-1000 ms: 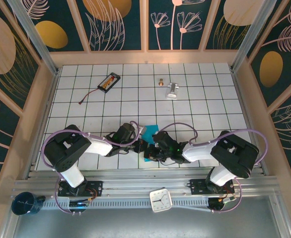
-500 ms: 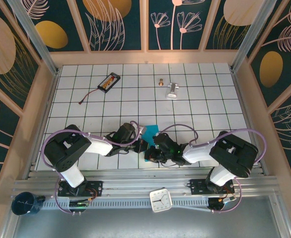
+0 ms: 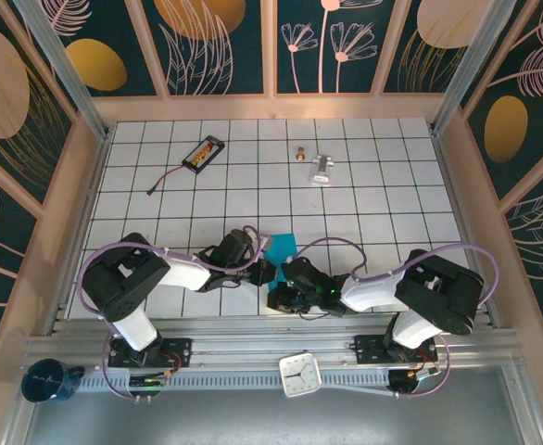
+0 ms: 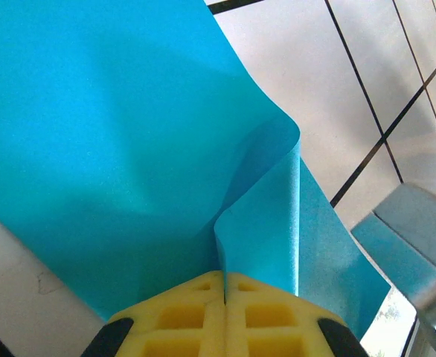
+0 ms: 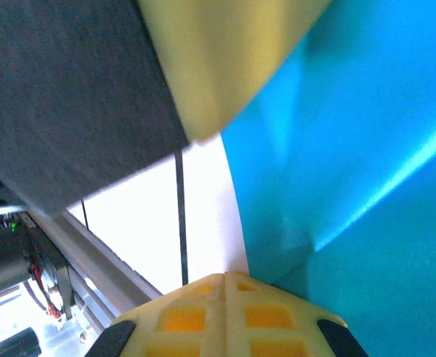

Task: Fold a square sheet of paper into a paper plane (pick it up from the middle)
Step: Fold the triangle at the bottom-center of the table.

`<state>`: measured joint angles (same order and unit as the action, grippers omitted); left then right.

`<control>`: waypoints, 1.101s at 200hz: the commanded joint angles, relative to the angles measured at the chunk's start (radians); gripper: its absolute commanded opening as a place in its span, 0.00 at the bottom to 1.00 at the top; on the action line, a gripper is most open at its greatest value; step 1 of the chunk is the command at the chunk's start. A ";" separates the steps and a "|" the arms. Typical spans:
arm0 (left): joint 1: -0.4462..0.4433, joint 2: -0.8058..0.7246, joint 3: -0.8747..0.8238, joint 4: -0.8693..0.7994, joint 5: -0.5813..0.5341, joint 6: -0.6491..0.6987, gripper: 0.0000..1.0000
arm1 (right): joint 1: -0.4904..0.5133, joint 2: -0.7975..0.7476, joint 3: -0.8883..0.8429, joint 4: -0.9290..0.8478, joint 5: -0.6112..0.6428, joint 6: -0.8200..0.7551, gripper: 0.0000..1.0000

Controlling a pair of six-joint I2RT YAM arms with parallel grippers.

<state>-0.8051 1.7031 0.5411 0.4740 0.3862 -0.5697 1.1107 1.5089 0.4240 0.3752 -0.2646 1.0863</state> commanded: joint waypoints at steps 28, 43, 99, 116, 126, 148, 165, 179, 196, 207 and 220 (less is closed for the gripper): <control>0.009 0.096 -0.017 -0.139 -0.136 0.029 0.00 | -0.093 -0.135 -0.020 -0.020 -0.009 -0.036 0.00; 0.008 0.098 -0.013 -0.137 -0.134 0.029 0.00 | -0.126 -0.131 -0.014 -0.020 -0.011 -0.049 0.00; 0.009 0.098 -0.012 -0.141 -0.133 0.031 0.00 | -0.162 -0.025 0.049 -0.016 -0.029 -0.087 0.00; 0.007 0.095 -0.012 -0.144 -0.136 0.032 0.00 | -0.165 0.000 0.053 -0.004 -0.033 -0.091 0.00; 0.008 0.096 -0.012 -0.144 -0.136 0.033 0.00 | -0.167 0.014 0.053 0.001 -0.033 -0.092 0.00; 0.008 0.096 -0.010 -0.144 -0.135 0.034 0.00 | -0.166 0.041 0.039 0.004 -0.033 -0.094 0.00; 0.007 0.096 -0.009 -0.145 -0.136 0.034 0.00 | -0.162 0.048 0.016 0.008 -0.033 -0.087 0.00; 0.008 0.096 -0.009 -0.146 -0.139 0.036 0.00 | -0.150 0.050 0.001 0.003 -0.030 -0.080 0.00; 0.008 0.098 -0.010 -0.146 -0.140 0.036 0.00 | -0.126 0.047 -0.012 -0.003 -0.027 -0.068 0.00; 0.007 0.098 -0.012 -0.148 -0.143 0.036 0.00 | -0.110 0.041 -0.020 -0.008 -0.022 -0.054 0.00; 0.008 0.098 -0.013 -0.148 -0.146 0.036 0.00 | -0.092 0.025 -0.034 -0.010 -0.016 -0.039 0.00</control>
<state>-0.8051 1.7046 0.5465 0.4644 0.3862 -0.5686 0.9768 1.5398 0.4339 0.4034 -0.2924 1.0199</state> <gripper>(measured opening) 0.043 0.045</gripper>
